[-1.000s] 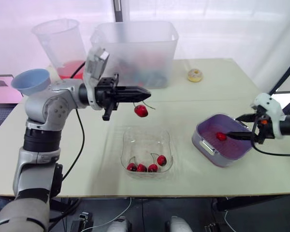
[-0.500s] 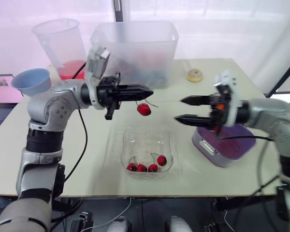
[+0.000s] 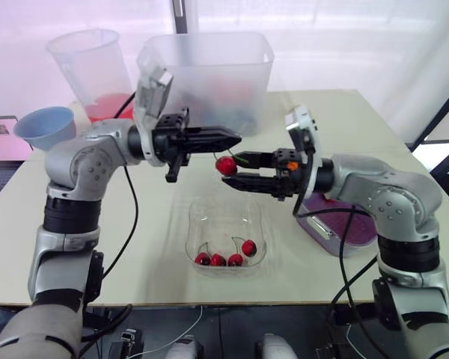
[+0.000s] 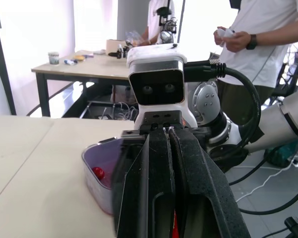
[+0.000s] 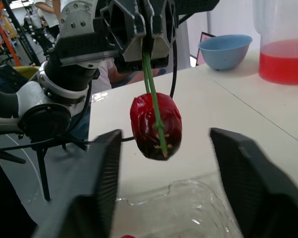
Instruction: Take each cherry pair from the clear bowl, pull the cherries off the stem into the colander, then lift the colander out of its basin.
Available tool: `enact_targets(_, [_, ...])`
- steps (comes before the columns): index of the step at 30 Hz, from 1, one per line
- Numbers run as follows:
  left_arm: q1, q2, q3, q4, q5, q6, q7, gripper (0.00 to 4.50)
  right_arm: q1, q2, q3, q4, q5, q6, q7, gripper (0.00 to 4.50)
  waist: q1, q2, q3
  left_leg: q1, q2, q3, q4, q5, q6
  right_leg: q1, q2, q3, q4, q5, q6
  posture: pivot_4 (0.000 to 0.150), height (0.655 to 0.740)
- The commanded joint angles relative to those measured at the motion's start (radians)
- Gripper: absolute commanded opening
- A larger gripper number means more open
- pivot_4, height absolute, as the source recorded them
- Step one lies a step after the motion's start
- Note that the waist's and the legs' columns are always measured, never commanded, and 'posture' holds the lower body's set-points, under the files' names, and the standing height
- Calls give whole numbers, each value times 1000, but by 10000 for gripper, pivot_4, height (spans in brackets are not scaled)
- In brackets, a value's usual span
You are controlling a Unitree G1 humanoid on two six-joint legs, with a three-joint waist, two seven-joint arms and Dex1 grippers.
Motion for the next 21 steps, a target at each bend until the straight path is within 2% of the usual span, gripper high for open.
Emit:
enact_targets(1, [-24,1,22,-20,-8,-18,2,0,-21,17,4,-13,8,-17,-15,21390,0,0,0,0,0,0,0,0,0,0,0,0,0,0,0,1500,7400])
enact_targets(9, [-28,1,22,-13,-1,-32,-2,0,-25,18,10,-14,16,-16,-24,21390,0,0,0,0,0,0,0,0,0,0,0,0,0,0,0,1500,7400])
enact_targets(11, [-28,1,22,-11,-1,-35,-1,0,-27,17,7,-15,21,-13,-26,16242,0,0,0,0,0,0,0,0,0,0,0,0,0,0,0,1500,7400])
enact_targets(13, [-29,1,22,-8,0,-39,-1,0,-29,18,3,-17,25,-10,-30,7048,0,0,0,0,0,0,0,0,0,0,0,0,0,0,0,1500,7400])
enact_targets(15, [-29,1,21,-5,1,-41,-1,0,-28,15,2,-19,23,-11,-35,164,0,0,0,0,0,0,0,0,0,0,0,0,0,0,0,1500,7400])
enact_targets(21, [-28,0,20,0,4,-46,-2,0,-19,6,8,-25,23,-5,-40,164,0,0,0,0,0,0,0,0,0,0,0,0,0,0,0,1500,7400])
